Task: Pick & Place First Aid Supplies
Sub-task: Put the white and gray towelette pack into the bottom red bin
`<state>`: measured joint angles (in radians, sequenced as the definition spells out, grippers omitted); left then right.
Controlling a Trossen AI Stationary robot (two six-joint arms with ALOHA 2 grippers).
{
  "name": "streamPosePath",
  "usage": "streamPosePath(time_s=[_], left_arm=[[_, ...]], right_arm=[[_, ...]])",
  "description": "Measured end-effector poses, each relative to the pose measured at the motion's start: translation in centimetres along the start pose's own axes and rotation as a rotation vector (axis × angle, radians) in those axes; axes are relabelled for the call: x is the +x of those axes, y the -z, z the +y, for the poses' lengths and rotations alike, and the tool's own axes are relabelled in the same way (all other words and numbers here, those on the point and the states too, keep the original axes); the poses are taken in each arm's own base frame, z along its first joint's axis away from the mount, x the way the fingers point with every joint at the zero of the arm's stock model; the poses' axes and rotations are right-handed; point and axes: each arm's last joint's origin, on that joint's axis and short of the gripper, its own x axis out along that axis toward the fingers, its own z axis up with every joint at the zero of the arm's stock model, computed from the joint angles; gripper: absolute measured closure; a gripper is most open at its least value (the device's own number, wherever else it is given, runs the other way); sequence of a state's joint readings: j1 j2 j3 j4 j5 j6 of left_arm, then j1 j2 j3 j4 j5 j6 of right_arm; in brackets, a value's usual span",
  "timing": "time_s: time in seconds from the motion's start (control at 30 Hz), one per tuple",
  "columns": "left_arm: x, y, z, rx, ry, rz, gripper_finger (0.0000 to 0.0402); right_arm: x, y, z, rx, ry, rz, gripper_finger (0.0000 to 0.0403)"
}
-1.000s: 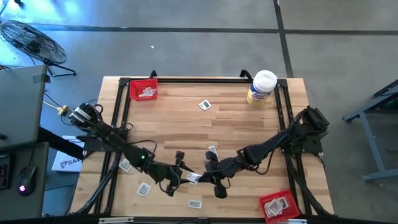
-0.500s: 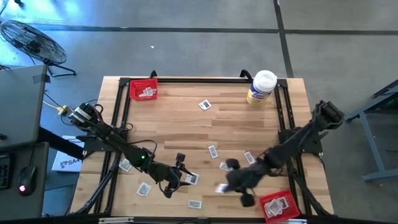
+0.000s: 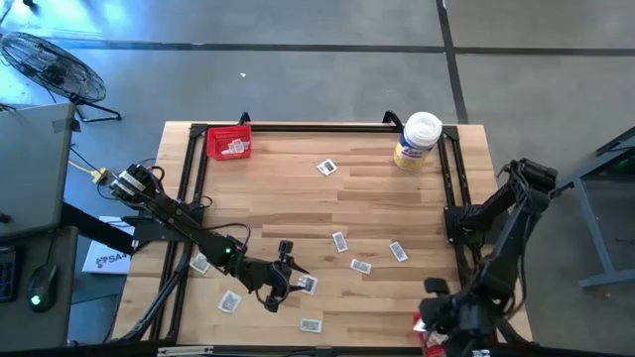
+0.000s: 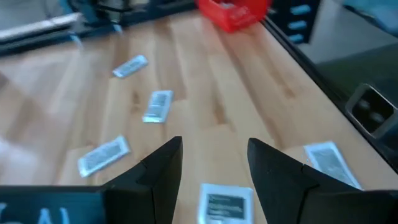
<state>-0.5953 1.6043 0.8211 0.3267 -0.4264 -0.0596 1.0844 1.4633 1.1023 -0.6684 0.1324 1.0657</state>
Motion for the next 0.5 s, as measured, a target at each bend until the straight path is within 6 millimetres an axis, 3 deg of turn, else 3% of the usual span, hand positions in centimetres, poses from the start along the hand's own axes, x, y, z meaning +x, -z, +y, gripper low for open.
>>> streamPosePath(time_s=[0.23,0.5], left_arm=[[-0.1,-1.1,0.3,-0.054,-0.099,-0.113,0.0223],[-0.1,-1.4,0.5,-0.095,-0.127,-0.14,0.0223]], right_arm=[[1.4,3.0,0.5,0.035,0.073,0.063,0.0403],[3.9,5.0,-0.9,0.186,0.065,0.16,0.0402]])
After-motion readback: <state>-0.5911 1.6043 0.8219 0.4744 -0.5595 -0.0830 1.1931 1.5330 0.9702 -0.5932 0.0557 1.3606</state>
